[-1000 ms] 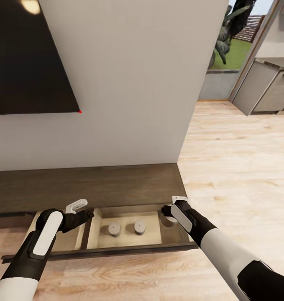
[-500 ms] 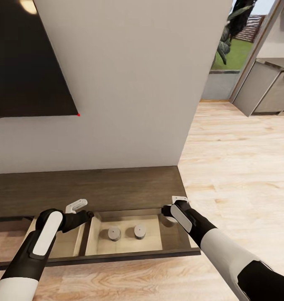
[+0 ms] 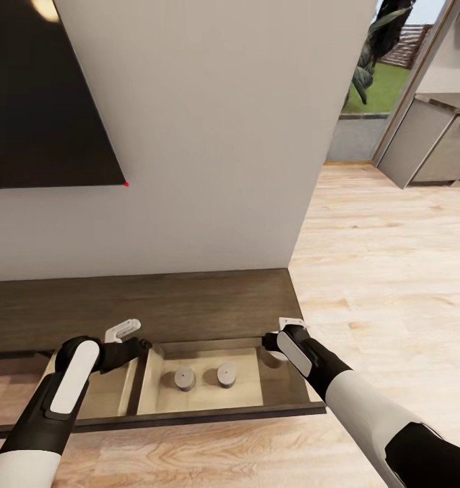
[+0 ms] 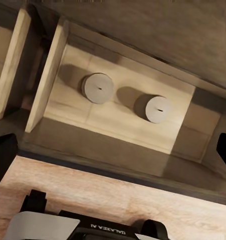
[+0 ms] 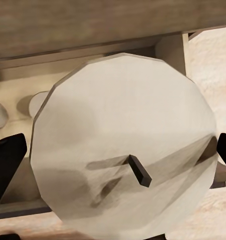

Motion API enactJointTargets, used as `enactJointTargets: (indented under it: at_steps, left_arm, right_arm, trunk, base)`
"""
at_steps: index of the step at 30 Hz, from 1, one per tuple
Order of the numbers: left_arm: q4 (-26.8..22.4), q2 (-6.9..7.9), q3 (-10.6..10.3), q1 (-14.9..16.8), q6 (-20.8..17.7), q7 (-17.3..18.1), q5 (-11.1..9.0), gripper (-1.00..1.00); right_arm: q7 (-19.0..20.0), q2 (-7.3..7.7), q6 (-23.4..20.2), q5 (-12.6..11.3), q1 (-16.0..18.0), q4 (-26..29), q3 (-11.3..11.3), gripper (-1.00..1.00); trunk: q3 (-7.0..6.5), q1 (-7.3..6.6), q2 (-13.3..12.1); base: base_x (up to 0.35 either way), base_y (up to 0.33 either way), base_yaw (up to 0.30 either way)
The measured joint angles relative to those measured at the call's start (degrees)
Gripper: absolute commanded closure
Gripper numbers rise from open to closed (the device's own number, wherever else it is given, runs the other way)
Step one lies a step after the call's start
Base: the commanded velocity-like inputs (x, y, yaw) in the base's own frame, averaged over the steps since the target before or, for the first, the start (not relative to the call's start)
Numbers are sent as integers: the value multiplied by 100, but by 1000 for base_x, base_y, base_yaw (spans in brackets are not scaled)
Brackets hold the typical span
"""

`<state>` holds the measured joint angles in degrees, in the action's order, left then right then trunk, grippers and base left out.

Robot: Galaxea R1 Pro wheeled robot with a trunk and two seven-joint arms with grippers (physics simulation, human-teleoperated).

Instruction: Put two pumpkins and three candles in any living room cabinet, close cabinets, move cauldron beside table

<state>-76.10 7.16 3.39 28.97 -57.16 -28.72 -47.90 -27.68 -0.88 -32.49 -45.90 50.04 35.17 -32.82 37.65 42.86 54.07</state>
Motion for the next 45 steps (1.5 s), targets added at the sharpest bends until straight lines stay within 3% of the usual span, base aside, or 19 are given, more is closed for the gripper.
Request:
enactJointTargets:
  at_steps: [4,7,9,10,14,26,28,30,33,36,39,45]
  left_arm:
    - [-313,6,15,-103,-11,7,-82,-100]
    - [-468,51,9,-186,-15,8,-526,-100]
    - [-501,183,-14,-206,-17,6,-904,-100]
    - [-516,287,-31,-214,-18,5,-1191,-100]
    - [-527,421,-60,-232,-16,3,-1666,-100]
    - [-524,474,-91,-246,-17,2,-1923,-100]
    - [-527,532,-152,-249,-17,3,-2229,-100]
    - [-535,692,-304,-253,-18,4,-2763,-100]
    - [-534,1045,-606,-256,-28,5,-3722,-100]
    - [-538,1290,-786,-258,-21,1,-4286,-100]
    - [-543,1395,-862,-260,-17,-3,-4540,-100]
    - [-635,1416,-898,-260,-17,-4,-4646,-100]
  right_arm:
    - [6,-3,-2,-53,0,-6,1,100]
    - [2,-14,-21,-59,0,-8,-8,100]
    - [1,-12,-29,-71,0,-9,-9,100]
    - [1,-14,-33,-82,0,-9,-10,100]
    - [-1,-18,-51,-100,0,-9,-11,100]
    - [-8,-5,-43,-104,-13,-17,-19,100]
    - [-10,-5,-44,-110,-21,-17,-19,100]
    - [-14,-1,-59,-111,-23,-18,-19,100]
    - [-12,6,-74,-119,-24,-18,-15,100]
    - [-9,11,-80,-122,-25,-20,-12,100]
    - [-8,19,-86,-123,-25,-23,-11,100]
    - [-8,22,-87,-123,-26,-26,-11,100]
  trunk:
    - [72,88,161]
    - [126,154,281]
    - [162,198,361]
    - [180,220,401]
    - [252,308,562]
    - [467,571,1044]
    - [503,615,1124]
    - [539,659,1204]
    - [593,725,1324]
    - [647,791,1445]
    - [701,857,1565]
    - [809,989,1806]
  base:
    - [0,0,0]
    - [0,0,0]
    - [0,0,0]
    - [0,0,0]
    - [0,0,0]
    - [0,0,0]
    - [0,0,0]
    - [0,0,0]
    - [0,0,0]
    - [0,0,0]
    - [0,0,0]
    - [0,0,0]
